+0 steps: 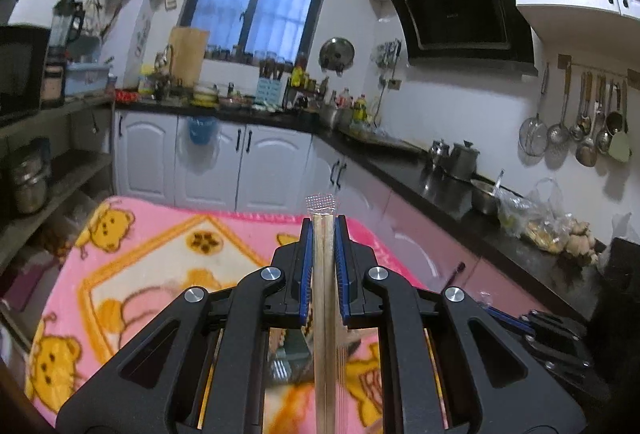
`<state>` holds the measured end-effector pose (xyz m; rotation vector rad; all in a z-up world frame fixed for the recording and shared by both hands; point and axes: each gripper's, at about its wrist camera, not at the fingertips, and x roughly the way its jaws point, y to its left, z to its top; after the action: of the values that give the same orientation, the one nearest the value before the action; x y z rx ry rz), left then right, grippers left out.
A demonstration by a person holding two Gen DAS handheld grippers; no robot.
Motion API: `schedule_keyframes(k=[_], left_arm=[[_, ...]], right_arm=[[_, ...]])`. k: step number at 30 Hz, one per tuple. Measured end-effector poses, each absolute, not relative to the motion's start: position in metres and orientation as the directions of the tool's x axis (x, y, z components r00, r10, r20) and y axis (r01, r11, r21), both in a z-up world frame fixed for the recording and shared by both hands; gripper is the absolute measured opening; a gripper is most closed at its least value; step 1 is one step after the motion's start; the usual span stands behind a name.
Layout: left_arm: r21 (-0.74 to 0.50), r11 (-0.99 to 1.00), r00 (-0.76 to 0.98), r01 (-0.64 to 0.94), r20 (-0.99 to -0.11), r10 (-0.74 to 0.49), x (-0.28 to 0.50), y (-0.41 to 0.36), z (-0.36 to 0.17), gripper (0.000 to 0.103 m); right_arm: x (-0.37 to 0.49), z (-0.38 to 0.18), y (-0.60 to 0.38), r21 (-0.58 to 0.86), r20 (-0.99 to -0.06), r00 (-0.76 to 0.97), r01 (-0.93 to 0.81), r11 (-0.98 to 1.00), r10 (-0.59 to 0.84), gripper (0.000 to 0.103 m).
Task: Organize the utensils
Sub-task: 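Lift both chopsticks and carry them over the green caddy with both tools, then lower the chopsticks into the caddy and open both tools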
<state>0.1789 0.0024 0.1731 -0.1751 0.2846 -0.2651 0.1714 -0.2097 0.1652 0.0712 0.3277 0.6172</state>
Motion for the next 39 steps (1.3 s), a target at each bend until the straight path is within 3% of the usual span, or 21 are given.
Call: schedule_keyframes(k=[24,39], left_arm=[[-0.192,0.981,0.997,0.005,-0.073,-0.019,0.264,-0.014,0.201,0.007],[-0.093,0.996,1.0,-0.018,-0.009,0.017,0.271,-0.036,0.172,0.007]], right_arm=[[0.244,0.217,-0.209,0.193,-0.158,0.819,-0.522,0.831,0.551,0.005],[0.284,0.184,-0.208,0.243,-0.194,0.84,-0.459,0.854,0.507,0.005]])
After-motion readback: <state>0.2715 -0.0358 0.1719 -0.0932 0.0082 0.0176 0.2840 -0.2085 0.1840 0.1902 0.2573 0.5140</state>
